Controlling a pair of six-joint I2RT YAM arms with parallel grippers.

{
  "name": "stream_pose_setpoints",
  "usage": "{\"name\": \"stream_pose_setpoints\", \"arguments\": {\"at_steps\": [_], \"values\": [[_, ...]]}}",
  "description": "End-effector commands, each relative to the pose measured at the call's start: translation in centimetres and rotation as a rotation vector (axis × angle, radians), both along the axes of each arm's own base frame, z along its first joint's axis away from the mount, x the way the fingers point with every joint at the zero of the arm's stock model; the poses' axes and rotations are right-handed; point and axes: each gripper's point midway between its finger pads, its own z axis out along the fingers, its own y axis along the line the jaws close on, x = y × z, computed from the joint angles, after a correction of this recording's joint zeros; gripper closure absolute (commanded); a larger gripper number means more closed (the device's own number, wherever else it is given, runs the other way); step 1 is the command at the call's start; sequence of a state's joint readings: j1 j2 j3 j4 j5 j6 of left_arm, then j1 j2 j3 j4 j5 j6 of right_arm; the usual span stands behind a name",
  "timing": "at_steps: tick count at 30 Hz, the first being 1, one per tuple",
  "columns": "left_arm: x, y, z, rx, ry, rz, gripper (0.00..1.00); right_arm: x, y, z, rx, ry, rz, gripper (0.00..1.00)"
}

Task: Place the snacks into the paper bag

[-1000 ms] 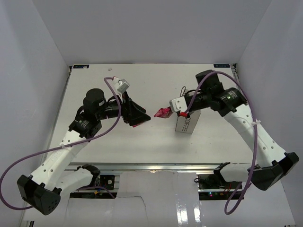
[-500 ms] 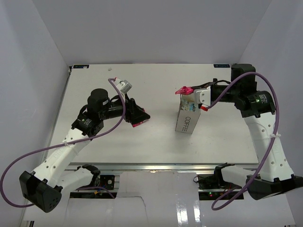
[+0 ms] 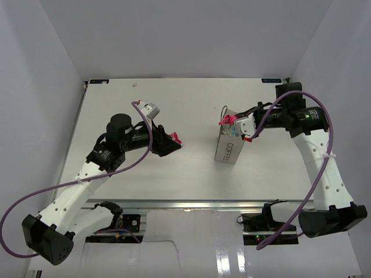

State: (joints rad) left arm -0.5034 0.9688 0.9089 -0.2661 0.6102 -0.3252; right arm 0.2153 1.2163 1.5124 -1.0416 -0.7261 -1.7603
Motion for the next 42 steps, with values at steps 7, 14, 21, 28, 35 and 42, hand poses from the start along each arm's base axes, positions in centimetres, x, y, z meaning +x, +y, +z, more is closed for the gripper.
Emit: {"name": "stream_pose_setpoints", "arguments": {"at_steps": [7, 14, 21, 28, 35, 42], "values": [[0.9, 0.2, -1.2, 0.041, 0.001, 0.029, 0.22, 0.3, -0.9, -3.1, -0.097, 0.009, 0.018, 0.83], [3.1, 1.0, -3.6, 0.128, 0.039, 0.126, 0.22, 0.7, -0.8, -3.3, -0.087, 0.021, 0.003, 0.64], [5.6, 1.7, -5.9, 0.213, 0.063, 0.218, 0.22, 0.7, 0.1, -0.6, 0.029, 0.059, -0.03, 0.57], [8.1, 1.7, -8.8, 0.317, 0.087, 0.25, 0.22, -0.1, 1.2, 2.4, 0.146, 0.121, -0.039, 0.56], [10.9, 3.2, -11.8, 0.465, 0.07, 0.33, 0.22, -4.2, 3.4, 5.1, 0.371, 0.356, 0.016, 0.54], [13.9, 2.3, -15.7, 0.567, 0.121, 0.322, 0.16, -7.3, 4.5, 3.0, 0.517, 0.674, 0.021, 0.37]]}}
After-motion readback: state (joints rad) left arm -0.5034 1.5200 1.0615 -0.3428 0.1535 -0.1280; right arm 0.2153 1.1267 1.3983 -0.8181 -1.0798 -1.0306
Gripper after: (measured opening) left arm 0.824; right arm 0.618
